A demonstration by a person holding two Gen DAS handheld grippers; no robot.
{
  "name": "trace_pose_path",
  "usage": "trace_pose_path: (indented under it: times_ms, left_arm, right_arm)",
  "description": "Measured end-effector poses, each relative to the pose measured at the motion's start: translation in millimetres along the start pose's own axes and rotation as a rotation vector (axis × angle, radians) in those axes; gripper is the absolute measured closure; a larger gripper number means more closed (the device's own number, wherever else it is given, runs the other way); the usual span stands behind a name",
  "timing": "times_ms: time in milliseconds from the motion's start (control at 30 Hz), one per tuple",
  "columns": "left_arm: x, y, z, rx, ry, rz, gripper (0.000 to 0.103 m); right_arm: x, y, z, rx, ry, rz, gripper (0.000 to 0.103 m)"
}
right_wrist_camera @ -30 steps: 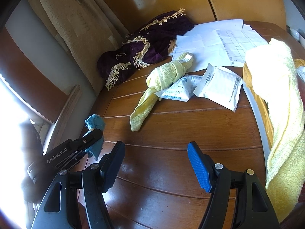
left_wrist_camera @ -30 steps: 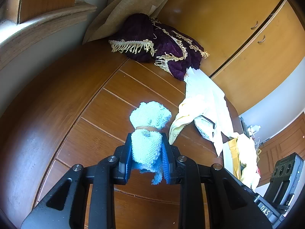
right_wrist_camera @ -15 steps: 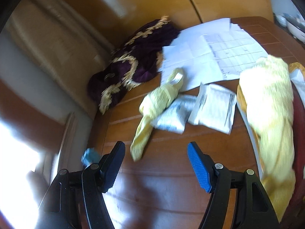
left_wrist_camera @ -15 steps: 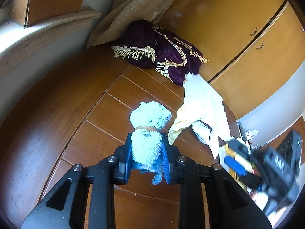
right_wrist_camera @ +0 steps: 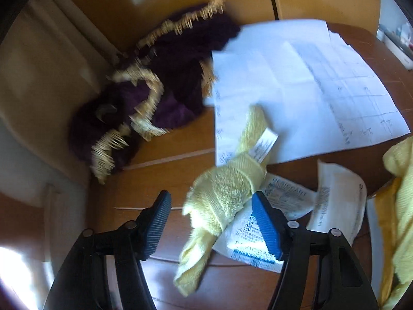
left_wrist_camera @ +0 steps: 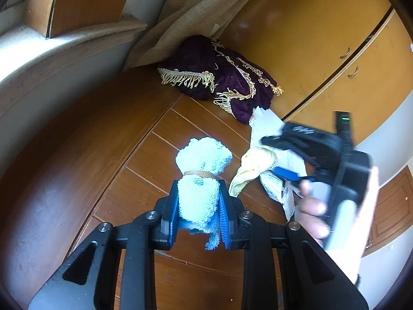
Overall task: Organize soft objects
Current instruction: 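Grasp and lift the knotted yellow towel with the right tool while the left tool holds the blue cloth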
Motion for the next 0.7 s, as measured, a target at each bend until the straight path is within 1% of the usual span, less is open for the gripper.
trace_pose_path:
  times_ms: [67,133,167,233,267,367,433,500,600,700]
  left_arm:
    - [-0.7,-0.1,-0.3,0.004,-0.003,-0.004,0.080]
    - [-0.5,-0.8,0.2,0.007,0.001,-0.004,0.080]
    - [-0.5,-1.0,0.5,0.006,0.003,-0.002,0.080]
    - [-0.8,0.1,0.8,-0.002,0.008,-0.003,0.080]
    - [-0.6,0.1,0.4,-0.004,0.009,-0.004,0.080]
    - [-0.8,1.7,-1.3,-0.020,0.008,-0.001,0.080]
    - [-0.7,2.4,-1.7,-0.018,0.003,0.001,0.080]
    - [-0.7,2.8,-2.2,-0.023,0.004,0.008,0.080]
    - [0.0,4.8,-1.8,-0.035,0.011,0.012,0.080]
    - [4.8,3.9,-1.3,-0.038,0.002,-0.009,0.080]
  right_arm:
    - [6.1,10.6,-3.5,0.046,-0.012,-0.002,0.049]
    - [11.4,13.8,-9.5,0.087,-0.047,0.028,0.052]
    - [13.5,13.4,-12.2,0.101,-0.065,0.043,0.056]
    - [19.3,9.9,-16.3,0.108,-0.090,0.060,0.059]
    - [21.5,6.1,-16.6,0.094,-0.090,0.067,0.059]
    - [32.7,-16.3,-19.1,-0.012,-0.112,0.103,0.059]
    - [44.4,-38.8,-18.8,-0.069,-0.139,0.135,0.059]
    - [54.6,-59.3,-15.8,-0.124,-0.152,0.144,0.059]
    - [76.4,-92.5,-3.6,-0.222,-0.185,0.169,0.059]
    - [99.6,-120.5,12.6,-0.320,-0.223,0.176,0.059]
Point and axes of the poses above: each gripper's, at about its wrist camera, not at the fingertips, and y roughly the way its jaws point, z to its right, x to its underside, the point moved 2 cm from there along y, roughly the way its jaws point
